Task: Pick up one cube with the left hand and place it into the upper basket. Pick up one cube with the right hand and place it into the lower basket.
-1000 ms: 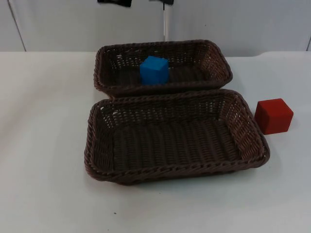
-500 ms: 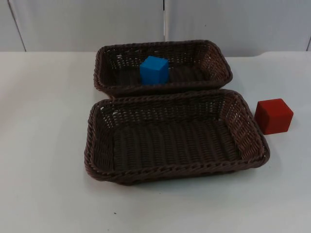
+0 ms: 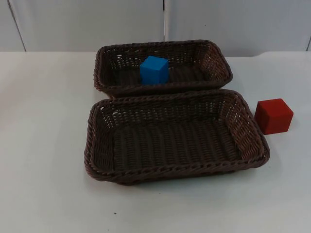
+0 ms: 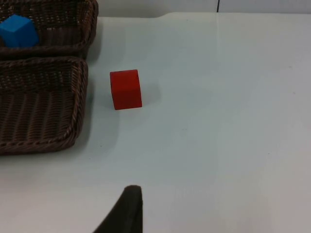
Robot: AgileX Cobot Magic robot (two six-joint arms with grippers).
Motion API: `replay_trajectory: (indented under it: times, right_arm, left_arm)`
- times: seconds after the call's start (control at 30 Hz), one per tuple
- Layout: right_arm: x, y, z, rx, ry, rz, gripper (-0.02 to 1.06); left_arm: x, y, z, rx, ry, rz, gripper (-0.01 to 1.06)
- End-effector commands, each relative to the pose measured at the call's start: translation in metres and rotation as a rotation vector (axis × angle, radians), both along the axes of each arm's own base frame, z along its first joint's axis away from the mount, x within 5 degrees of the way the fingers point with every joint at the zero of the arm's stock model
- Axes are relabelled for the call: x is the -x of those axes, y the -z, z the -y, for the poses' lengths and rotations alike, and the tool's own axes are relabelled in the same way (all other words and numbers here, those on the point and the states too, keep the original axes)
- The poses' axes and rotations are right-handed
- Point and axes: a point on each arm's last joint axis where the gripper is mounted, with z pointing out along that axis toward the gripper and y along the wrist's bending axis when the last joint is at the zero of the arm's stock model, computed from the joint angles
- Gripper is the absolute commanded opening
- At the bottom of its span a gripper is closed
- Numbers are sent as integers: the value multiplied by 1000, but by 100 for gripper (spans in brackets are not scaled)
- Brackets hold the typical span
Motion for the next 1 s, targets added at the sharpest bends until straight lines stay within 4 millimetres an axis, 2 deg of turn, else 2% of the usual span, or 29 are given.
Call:
replay_trajectory:
  times: [0.0,0.07,0.1,0.23,0.27,0.37,0.43,0.53,0.57,0.67,0.7,0.83,0.87,0.97]
  right_arm:
    - [0,0,0,6,6,4,105]
    - [0,0,0,6,6,4,105]
    - [0,0,0,6,6,4,105]
    - [0,0,0,6,6,4,105]
    - [0,0,0,6,6,4,105]
    - [0,0,0,6,6,4,105]
    - [0,0,0,6,6,4,105]
    - [0,0,0,6,6,4,105]
    - [0,0,0,6,6,4,105]
    - [0,0,0,6,6,4,105]
    - [0,0,0,6,6,4,105]
    - [0,0,0,6,6,4,105]
    - [0,0,0,6,6,4,105]
    - [0,0,0,6,6,4,105]
  left_arm:
    - [8,-6,-5,-4,-21,12,95]
    - [21,-5,-10,-3,-38,14,95]
    - [21,-5,-10,-3,-38,14,95]
    - [48,-4,-20,-4,-67,24,95]
    - [48,-4,-20,-4,-67,24,95]
    - [75,-3,-29,-12,-87,36,95]
    - [79,-3,-30,-13,-88,35,95]
    - [105,-2,-39,-19,-93,35,95]
    - [105,-2,-39,-19,-93,35,95]
    - [130,-3,-46,-19,-95,38,95]
    - [130,-3,-46,-19,-95,38,95]
    - [158,-5,-55,-4,-116,61,95]
    - [158,-5,-55,-4,-116,61,95]
    - [182,-2,-64,2,-141,80,95]
